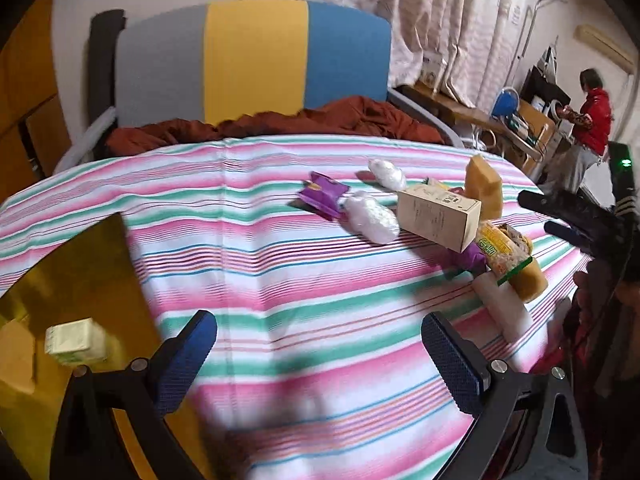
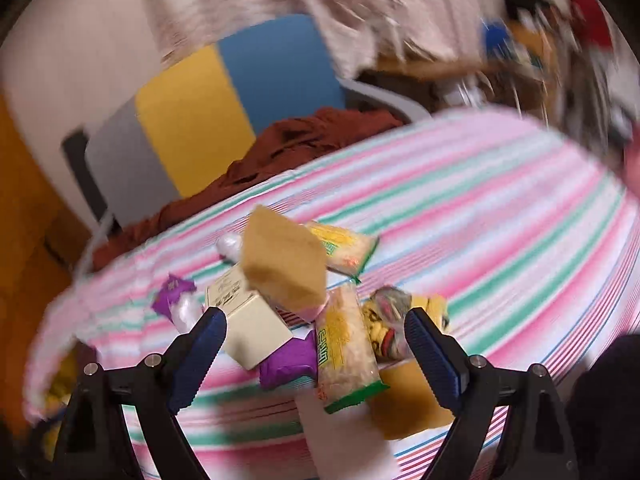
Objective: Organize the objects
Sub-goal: 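Grasp the clear plastic bundle from the pile with the left tool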
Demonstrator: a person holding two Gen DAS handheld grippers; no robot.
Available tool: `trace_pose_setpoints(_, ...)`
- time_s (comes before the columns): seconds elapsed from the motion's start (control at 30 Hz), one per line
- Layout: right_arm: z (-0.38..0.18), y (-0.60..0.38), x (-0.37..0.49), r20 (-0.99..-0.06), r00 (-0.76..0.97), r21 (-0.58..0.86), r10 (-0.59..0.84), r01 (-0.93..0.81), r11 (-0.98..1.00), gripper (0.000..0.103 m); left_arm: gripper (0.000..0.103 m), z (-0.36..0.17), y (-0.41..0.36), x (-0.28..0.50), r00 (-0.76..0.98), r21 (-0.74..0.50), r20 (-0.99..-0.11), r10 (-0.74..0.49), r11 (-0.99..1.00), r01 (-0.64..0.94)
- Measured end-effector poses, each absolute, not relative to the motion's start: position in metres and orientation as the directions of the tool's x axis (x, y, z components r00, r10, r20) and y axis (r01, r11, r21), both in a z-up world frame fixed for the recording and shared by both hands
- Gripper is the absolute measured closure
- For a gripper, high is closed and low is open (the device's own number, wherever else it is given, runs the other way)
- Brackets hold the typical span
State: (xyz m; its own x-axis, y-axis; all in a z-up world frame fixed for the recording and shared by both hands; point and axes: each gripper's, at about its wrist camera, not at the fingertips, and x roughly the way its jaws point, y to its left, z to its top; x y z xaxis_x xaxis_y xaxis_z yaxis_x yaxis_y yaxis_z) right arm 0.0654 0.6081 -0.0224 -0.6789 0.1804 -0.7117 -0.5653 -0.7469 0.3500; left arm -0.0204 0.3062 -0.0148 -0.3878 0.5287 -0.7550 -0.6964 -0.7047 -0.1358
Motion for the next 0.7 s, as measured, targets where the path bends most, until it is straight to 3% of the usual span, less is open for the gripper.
trace_pose_setpoints(0.23, -0.029, 0.627, 0.078, -0.706, -0.694, 0.450, 0.140, -0.592, -0.669, 0.011, 0.000, -0.032, 0.364, -0.041, -0.357, -0.130, -0.790, 0.498, -0.706, -0.697)
trace_pose_setpoints(0.53, -0.028, 0.630, 0.082, -0.688, -0.718, 0.495, 0.106, -0.571, -0.655, 0.011, 0.001, -0.049, 0.417, -0.084, -0.302, -0.236, -0.810, 0.502, -0.751, -0.617)
trace_pose_setpoints(0.7, -0.025, 0.631, 0.082, -0.677, -0.727, 0.500, 0.112, -0.567, -0.655, 0.011, 0.015, -0.069, 0.443, -0.106, -0.262, -0.262, -0.848, 0.461, -0.794, -0.549)
